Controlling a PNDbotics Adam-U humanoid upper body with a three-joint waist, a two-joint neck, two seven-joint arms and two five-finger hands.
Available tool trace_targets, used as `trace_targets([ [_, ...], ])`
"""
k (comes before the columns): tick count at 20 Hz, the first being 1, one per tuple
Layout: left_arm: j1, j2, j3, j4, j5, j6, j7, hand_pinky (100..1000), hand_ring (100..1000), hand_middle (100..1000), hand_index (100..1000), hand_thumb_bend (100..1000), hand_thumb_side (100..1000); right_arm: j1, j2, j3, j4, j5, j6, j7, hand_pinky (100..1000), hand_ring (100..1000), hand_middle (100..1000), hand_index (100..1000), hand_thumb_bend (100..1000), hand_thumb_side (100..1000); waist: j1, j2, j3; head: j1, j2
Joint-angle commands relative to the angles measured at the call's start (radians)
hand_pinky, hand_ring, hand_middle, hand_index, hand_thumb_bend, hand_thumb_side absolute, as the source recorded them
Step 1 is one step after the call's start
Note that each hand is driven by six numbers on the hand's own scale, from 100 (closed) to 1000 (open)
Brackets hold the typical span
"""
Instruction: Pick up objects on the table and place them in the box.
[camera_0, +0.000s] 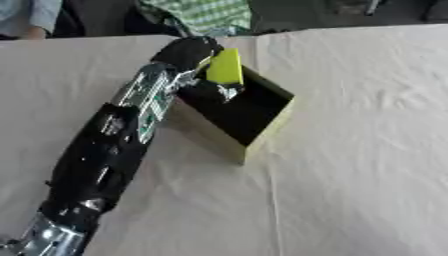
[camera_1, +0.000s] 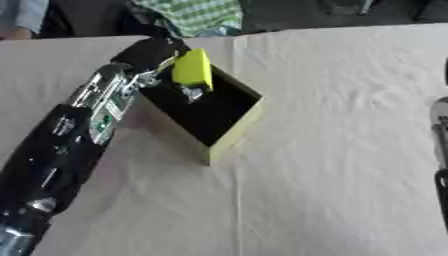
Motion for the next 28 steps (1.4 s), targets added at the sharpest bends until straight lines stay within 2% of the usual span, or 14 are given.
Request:
trace_targets([
  [1,-0.014,0.003,0.016,0.000,-0.054,0.016,0.014,924,890,866,918,503,844,-0.011,-0.012,-0.007,-0.017,-0.007,-0.002,0.001,734,734,499,804,100,708,-0.012,-0.005,0.002,0.003,0.004],
  [3,-0.014,0.004,0.023,-0.002,-0.093,0.042,0.032,952,920,904,933,687,953,-0.011,-0.011,-0.008,-0.017,-0.007,-0.003,0.000,734,734,499,804,100,709,-0.012,-0.006,0.004,0.013,0.012],
  [4,-0.014,0.004,0.027,-0.005,-0.107,0.055,0.044,956,925,908,936,732,971,-0.011,-0.011,-0.008,-0.017,-0.007,-0.003,0.000,734,734,499,804,100,709,-0.012,-0.006,0.004,0.020,0.015],
  [7,-0.012,0.003,0.033,-0.003,-0.126,0.080,0.073,963,932,912,935,793,989,-0.010,-0.010,-0.008,-0.017,-0.008,-0.003,-0.001,734,734,499,803,100,709,-0.012,-0.007,0.004,0.034,0.019],
  [9,-0.009,0.001,0.035,-0.002,-0.125,0.085,0.087,959,928,908,933,774,972,-0.010,-0.009,-0.009,-0.017,-0.008,-0.004,-0.001,734,735,499,803,100,709,-0.012,-0.008,0.003,0.038,0.019],
  [12,-0.006,0.002,0.036,-0.008,-0.122,0.086,0.103,950,917,898,927,651,937,-0.009,-0.010,-0.010,-0.017,-0.008,-0.004,-0.002,734,735,499,803,100,708,-0.013,-0.008,0.005,0.038,0.017],
  [13,-0.003,0.002,0.037,-0.016,-0.118,0.087,0.109,950,917,898,927,651,937,-0.008,-0.010,-0.010,-0.017,-0.008,-0.004,-0.002,734,735,499,803,100,708,-0.013,-0.009,0.005,0.038,0.017],
  [15,0.003,0.005,0.045,-0.051,-0.100,0.093,0.126,930,889,868,917,525,940,-0.007,-0.010,-0.011,-0.017,-0.007,-0.004,-0.004,734,735,500,803,100,708,-0.013,-0.011,0.007,0.038,0.018],
  [17,0.017,0.016,0.055,-0.123,-0.064,0.102,0.154,918,871,849,912,480,943,-0.006,-0.012,-0.013,-0.017,-0.007,-0.005,-0.005,734,734,500,803,100,707,-0.012,-0.013,0.010,0.036,0.020],
  [18,0.025,0.026,0.064,-0.173,-0.037,0.112,0.174,887,829,804,901,387,942,-0.004,-0.014,-0.014,-0.017,-0.006,-0.006,-0.007,733,734,501,803,100,705,-0.012,-0.015,0.013,0.033,0.022],
  [21,0.069,0.071,0.101,-0.348,0.091,0.160,0.253,834,771,747,883,270,927,0.000,-0.022,-0.017,-0.017,-0.003,-0.008,-0.011,733,734,501,803,100,705,-0.010,-0.021,0.023,0.020,0.032],
  [22,0.087,0.090,0.117,-0.402,0.140,0.183,0.287,803,737,705,869,140,945,0.001,-0.024,-0.018,-0.017,-0.002,-0.008,-0.012,733,734,502,802,100,705,-0.010,-0.024,0.028,0.014,0.036],
  [24,0.134,0.125,0.148,-0.500,0.249,0.228,0.364,758,692,659,854,100,922,0.002,-0.028,-0.020,-0.017,0.000,-0.010,-0.014,733,734,503,802,100,705,-0.011,-0.028,0.036,0.006,0.043],
  [28,0.249,0.169,0.218,-0.691,0.475,0.293,0.552,673,629,611,835,100,870,0.005,-0.036,-0.025,-0.017,0.004,-0.014,-0.019,732,734,503,802,100,705,-0.017,-0.028,0.049,-0.012,0.046],
])
